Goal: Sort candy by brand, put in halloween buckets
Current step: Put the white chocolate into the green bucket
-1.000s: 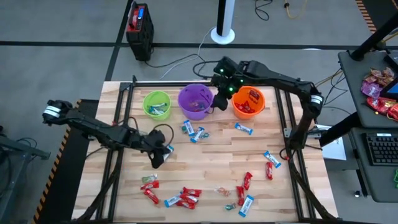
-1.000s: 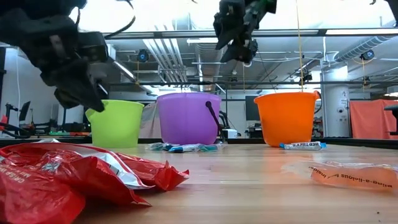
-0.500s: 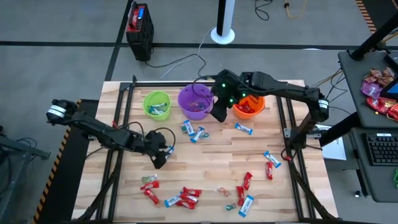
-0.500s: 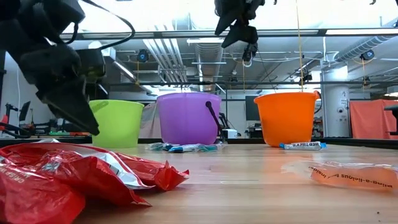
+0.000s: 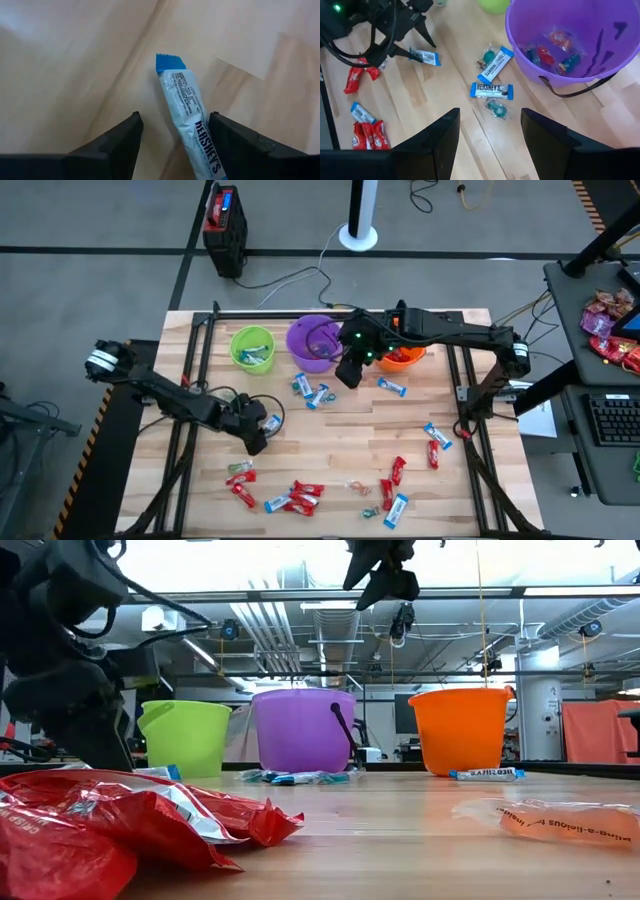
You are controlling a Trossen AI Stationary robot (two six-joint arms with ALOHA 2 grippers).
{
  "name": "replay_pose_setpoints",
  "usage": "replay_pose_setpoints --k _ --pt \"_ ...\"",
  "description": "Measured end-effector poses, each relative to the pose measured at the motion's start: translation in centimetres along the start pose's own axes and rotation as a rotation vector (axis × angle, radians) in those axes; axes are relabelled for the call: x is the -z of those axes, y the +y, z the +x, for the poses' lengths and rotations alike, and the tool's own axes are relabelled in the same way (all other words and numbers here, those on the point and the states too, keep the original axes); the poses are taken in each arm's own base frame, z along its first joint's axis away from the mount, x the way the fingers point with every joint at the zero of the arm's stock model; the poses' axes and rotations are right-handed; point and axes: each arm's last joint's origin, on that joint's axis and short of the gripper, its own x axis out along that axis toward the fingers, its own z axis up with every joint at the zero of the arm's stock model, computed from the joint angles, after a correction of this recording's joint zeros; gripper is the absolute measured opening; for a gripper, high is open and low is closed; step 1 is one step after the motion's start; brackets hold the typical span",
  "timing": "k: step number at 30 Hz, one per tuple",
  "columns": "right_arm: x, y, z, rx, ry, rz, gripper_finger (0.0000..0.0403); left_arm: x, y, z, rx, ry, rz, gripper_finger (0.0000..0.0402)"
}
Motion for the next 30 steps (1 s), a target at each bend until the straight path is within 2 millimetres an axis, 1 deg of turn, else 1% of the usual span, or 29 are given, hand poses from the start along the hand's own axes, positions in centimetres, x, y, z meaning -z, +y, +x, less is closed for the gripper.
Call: replay_pose_setpoints --k 4,7,10,13,16,17,24,27,30 --pt "0.1 0.0 0.1 0.002 0.003 0.004 0.0203 0.4 0.0 0.8 -0.047 0.019 -0.002 0.0199" --pt "0.1 0.0 0.1 0.002 0.003 0.004 0.0203 0.5 0.0 1.0 -0.062 0.020 0.003 0.0170" --pt "0.1 0.0 0.1 0.005 0.004 0.004 0.0203 0.6 0.0 0.9 -0.060 0.015 0.006 0.0129" --pt "0.1 -0.1 0.1 0.012 0.001 0.003 0.0203 0.4 0.0 0.4 -0.041 0.003 -0.001 0.0076" --pt "0.1 -0.1 0.1 0.022 -0.003 -0.007 0.0203 0.2 -0.1 -0.3 0.021 0.008 -0.005 0.0024" --pt "0.1 -0.1 0.1 0.024 -0.004 -0.012 0.0203 0.1 0.0 -0.6 0.036 0.008 -0.002 0.0017" --pt "0.0 -0.2 0.1 0.027 -0.005 -0.047 0.0203 -0.9 0.4 -3.3 0.101 -0.065 -0.020 0.0017" --pt "-0.2 -0.1 0.1 0.020 -0.023 -0.068 0.0203 -2.5 -0.1 -5.5 0.139 -0.141 0.003 0.0015" --pt "-1.1 0.2 0.1 -0.015 -0.116 -0.118 0.0203 -5.0 -0.4 -8.2 0.127 -0.262 0.066 0.0014"
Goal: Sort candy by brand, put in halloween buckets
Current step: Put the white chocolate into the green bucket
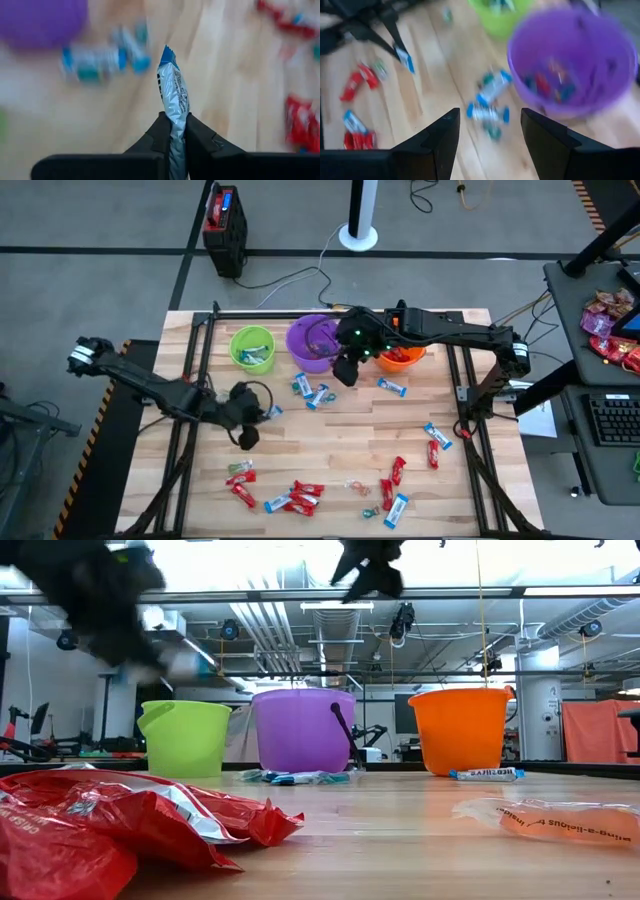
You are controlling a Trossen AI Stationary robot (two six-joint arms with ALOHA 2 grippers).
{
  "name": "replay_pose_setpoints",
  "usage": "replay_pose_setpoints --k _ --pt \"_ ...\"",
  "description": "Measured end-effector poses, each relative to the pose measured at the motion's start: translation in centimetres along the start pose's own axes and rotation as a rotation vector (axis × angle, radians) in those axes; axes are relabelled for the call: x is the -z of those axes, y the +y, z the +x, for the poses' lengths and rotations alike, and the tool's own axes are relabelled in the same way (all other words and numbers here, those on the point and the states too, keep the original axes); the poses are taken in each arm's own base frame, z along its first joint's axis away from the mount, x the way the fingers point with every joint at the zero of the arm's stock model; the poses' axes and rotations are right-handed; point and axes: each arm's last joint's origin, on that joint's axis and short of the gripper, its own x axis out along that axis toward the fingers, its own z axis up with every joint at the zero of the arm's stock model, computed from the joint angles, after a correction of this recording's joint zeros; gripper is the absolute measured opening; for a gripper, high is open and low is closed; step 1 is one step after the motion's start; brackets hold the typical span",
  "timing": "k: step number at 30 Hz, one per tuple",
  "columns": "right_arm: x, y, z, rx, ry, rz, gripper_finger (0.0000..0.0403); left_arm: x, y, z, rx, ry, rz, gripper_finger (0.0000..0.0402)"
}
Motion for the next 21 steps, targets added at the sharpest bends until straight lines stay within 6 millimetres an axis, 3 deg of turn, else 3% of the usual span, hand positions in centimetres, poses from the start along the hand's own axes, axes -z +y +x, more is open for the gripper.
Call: replay_pose_setpoints --k 9,13,21 --pt "-4.9 1.2 -1.0 -0.235 -0.567 -0.233 0.0203 -9.9 1.8 -5.5 -0.172 -0.381 0.143 0.0014" --pt "-6.5 1.6 -1.9 -0.349 -0.814 -0.269 0.0203 -13.6 2.6 -8.0 -0.161 -0.575 0.200 0.0014" --pt "-6.9 1.6 -0.7 -0.367 -0.841 -0.243 0.0203 -16.9 2.8 -9.9 -0.187 -0.730 0.281 0.0013"
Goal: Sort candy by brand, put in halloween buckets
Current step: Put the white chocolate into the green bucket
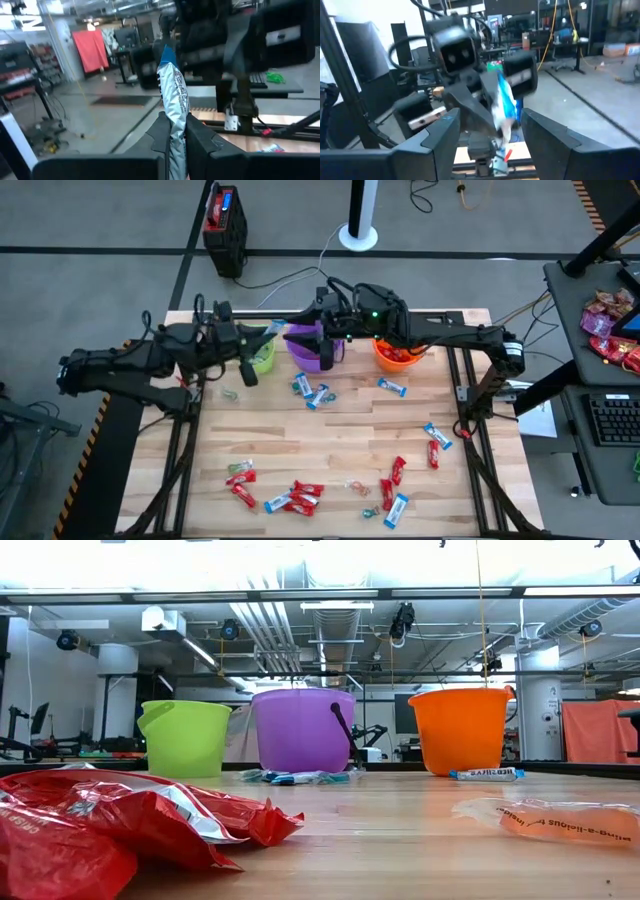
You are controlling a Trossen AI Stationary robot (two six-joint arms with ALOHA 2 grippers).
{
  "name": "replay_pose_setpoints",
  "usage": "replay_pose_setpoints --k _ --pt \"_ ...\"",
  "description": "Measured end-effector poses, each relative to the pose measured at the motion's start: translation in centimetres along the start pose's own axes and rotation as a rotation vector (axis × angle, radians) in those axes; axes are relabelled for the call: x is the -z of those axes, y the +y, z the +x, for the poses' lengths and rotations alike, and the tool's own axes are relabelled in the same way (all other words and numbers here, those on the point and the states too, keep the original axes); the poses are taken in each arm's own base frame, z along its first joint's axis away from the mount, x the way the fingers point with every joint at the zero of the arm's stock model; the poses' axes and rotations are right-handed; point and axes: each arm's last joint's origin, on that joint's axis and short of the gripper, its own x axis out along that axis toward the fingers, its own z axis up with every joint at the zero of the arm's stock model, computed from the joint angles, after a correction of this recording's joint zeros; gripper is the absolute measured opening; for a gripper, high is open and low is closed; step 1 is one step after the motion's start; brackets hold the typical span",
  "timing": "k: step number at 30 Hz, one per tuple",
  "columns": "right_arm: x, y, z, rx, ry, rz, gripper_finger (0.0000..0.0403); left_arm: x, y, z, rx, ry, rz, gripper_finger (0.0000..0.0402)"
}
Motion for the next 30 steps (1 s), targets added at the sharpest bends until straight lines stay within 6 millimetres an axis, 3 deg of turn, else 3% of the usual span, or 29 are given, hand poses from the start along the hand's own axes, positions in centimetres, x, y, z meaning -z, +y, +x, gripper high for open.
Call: replay_pose_setpoints --k 11,20,25,30 --pt "0.6 -0.5 0.9 -0.016 -0.041 0.012 0.0189 -0.2 -0.7 1.5 0.042 -0.006 0.019 0.0012" --pt "0.5 -0.7 0.8 -0.024 -0.043 -0.010 0.0027 -0.1 -0.5 1.5 0.035 -0.004 0.016 0.0034" --pt "0.7 -1.4 0.6 -0.011 -0.024 0.010 0.0023 0.5 -0.1 1.5 0.024 0.063 -0.097 0.0050" --pt "0.4 -2.8 0.0 0.027 0.005 0.029 0.0022 1.6 0.0 1.4 0.007 0.170 -0.187 0.0109"
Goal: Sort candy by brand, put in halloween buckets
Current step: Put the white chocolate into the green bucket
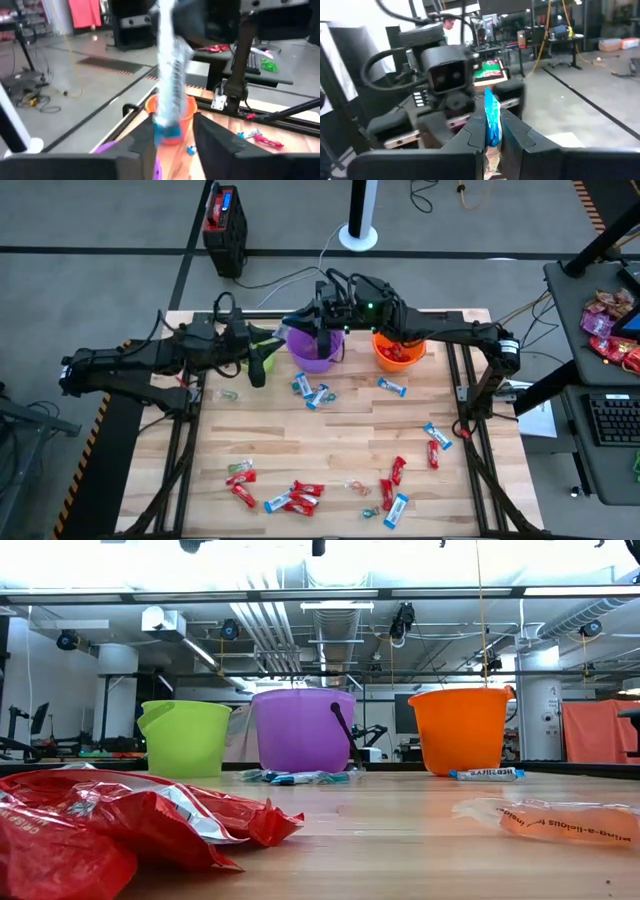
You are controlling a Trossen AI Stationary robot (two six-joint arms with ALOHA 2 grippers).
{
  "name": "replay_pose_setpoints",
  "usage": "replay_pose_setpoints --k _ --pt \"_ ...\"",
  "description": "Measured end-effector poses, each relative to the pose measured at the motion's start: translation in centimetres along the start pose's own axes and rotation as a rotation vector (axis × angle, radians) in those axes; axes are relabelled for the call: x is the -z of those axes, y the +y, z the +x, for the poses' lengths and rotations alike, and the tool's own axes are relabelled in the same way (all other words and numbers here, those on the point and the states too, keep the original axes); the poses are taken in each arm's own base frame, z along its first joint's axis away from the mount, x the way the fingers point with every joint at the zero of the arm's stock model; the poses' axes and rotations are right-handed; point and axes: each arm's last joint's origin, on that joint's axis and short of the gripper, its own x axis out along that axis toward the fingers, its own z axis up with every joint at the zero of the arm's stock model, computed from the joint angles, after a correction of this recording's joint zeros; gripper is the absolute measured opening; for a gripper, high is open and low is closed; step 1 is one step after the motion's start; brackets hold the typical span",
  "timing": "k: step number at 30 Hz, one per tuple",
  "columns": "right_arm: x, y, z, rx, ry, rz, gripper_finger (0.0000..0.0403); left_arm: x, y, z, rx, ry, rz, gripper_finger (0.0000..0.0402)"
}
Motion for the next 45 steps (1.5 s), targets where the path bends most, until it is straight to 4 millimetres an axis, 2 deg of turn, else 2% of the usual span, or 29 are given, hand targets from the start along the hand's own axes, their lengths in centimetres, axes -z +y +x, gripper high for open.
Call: replay_pose_setpoints --k 3,7,12,18,23,28,31,35,40,42,45 --pt "0.1 -1.2 -0.5 0.042 0.073 0.027 0.0022 0.2 0.2 -0.1 -0.044 0.019 0.000 0.0147" --pt "0.0 -3.4 -2.0 0.145 0.278 0.057 0.0022 0.4 0.8 -0.6 -0.141 0.045 -0.008 0.0178" --pt "-0.5 -5.8 -5.4 0.375 0.576 0.054 0.0022 1.0 1.8 -0.9 -0.234 0.099 -0.048 0.0180" --pt "-0.4 -8.6 -10.2 0.682 0.888 0.053 0.0027 1.2 4.1 -0.5 -0.356 0.118 -0.137 0.0166" --pt "0.4 -12.2 -12.0 0.684 0.887 0.051 0.0029 1.4 6.8 0.4 -0.370 0.149 -0.197 0.0156" --pt "1.1 -16.5 -12.7 0.542 0.642 0.066 0.0030 1.5 9.5 0.9 -0.360 0.149 -0.321 0.0154" --pt "1.3 -18.6 -12.5 0.398 0.438 0.082 0.0031 1.0 10.4 1.2 -0.347 0.095 -0.340 0.0154" --pt "2.1 -20.2 -10.6 0.165 0.217 0.088 0.0032 0.2 11.2 1.4 -0.361 0.000 -0.340 0.0154" --pt "4.7 -20.7 -6.2 -0.018 0.086 0.065 0.0032 0.0 11.5 2.1 -0.384 -0.034 -0.294 0.0154" --pt "6.3 -20.7 -4.1 -0.055 0.054 0.058 0.0032 -0.1 11.7 2.0 -0.446 -0.050 -0.269 0.0154" --pt "8.7 -20.3 -1.0 -0.117 0.030 0.145 0.0032 -0.5 11.9 1.4 -0.556 -0.095 -0.269 0.0154"
